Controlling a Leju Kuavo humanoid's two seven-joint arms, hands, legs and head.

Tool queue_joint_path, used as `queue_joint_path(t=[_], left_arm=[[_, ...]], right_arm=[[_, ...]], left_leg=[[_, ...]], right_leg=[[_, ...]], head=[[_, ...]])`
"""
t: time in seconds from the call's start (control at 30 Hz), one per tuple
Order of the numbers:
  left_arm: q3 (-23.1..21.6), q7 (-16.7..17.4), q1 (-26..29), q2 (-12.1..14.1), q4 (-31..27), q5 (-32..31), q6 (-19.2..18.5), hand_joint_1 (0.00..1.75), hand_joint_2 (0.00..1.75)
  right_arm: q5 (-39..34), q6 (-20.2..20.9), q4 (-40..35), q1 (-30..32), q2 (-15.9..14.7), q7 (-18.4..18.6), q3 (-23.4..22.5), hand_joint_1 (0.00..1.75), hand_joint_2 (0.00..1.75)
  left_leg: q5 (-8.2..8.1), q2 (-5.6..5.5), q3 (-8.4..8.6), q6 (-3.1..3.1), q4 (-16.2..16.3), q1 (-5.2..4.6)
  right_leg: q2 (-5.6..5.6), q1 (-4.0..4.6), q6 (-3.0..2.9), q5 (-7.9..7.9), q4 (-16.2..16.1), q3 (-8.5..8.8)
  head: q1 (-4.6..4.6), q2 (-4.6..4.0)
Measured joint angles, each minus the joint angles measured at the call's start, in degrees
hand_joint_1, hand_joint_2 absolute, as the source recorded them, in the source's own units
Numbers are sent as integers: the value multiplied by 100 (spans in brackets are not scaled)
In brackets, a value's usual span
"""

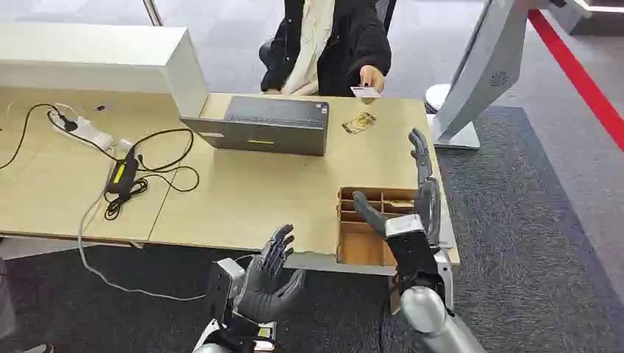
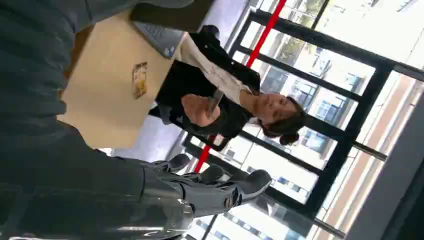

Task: Pass the card to the sensor for recognition and then transmit it.

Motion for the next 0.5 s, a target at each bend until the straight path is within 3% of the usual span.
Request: queue_joint_path(t=[0.33, 0.5], left_arm=[[-4, -2, -109, -111, 66, -17, -295, 0, 175], [-13, -22, -229, -166, 194, 13, -406, 0, 175]], right_arm=[[1261, 4, 392, -841, -31, 501, -127, 0, 175], [2150, 13, 1326, -1528, -57, 1033, -87, 0, 175]], left_leg=[[3, 0, -1, -2, 0, 0], [7, -1, -2, -3, 0, 0]], right_leg=[[0, 0, -1, 4, 1, 0], [0, 0, -1, 6, 3, 1]], head=[[0, 0], [2, 0]])
